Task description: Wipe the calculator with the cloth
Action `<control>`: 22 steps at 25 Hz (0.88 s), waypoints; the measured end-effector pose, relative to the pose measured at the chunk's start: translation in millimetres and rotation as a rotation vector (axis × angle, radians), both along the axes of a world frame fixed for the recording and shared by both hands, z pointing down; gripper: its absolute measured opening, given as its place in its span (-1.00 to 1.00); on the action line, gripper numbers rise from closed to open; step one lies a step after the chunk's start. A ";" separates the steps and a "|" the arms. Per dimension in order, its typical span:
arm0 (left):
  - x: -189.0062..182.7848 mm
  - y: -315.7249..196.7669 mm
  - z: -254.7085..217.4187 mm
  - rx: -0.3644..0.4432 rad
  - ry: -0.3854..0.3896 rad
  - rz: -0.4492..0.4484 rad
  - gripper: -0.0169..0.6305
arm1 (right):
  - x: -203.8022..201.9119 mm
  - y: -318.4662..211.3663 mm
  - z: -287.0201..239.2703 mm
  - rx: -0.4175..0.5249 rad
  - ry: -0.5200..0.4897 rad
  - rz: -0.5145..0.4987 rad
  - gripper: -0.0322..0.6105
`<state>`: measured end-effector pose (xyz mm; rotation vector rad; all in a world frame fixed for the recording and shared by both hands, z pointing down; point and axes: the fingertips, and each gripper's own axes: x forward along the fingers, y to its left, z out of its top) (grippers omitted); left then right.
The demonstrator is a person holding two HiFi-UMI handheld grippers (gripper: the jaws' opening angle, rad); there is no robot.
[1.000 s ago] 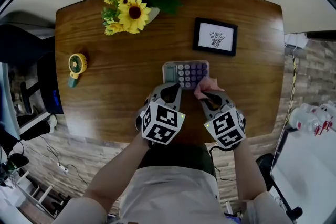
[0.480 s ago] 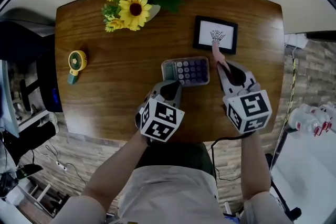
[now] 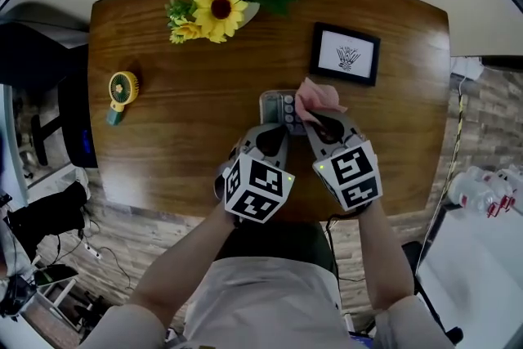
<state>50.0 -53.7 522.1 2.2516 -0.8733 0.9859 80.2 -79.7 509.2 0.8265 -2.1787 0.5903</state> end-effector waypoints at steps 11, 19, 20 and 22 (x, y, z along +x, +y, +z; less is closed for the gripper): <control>-0.6 -4.5 -0.6 0.035 -0.009 0.032 -0.94 | 30.3 64.8 -2.7 -0.199 -0.034 -0.149 -0.85; -1.9 -5.8 -0.7 0.036 0.067 0.017 -0.94 | 69.5 -42.0 -38.1 0.017 -0.112 0.252 -0.85; -1.6 -6.0 -0.8 0.039 0.071 0.016 -0.94 | 59.0 -46.9 -33.7 0.026 -0.112 0.246 -0.85; -0.5 -6.2 -1.5 0.050 0.069 0.024 -0.94 | 30.7 -43.5 -19.0 0.004 -0.098 0.190 -0.85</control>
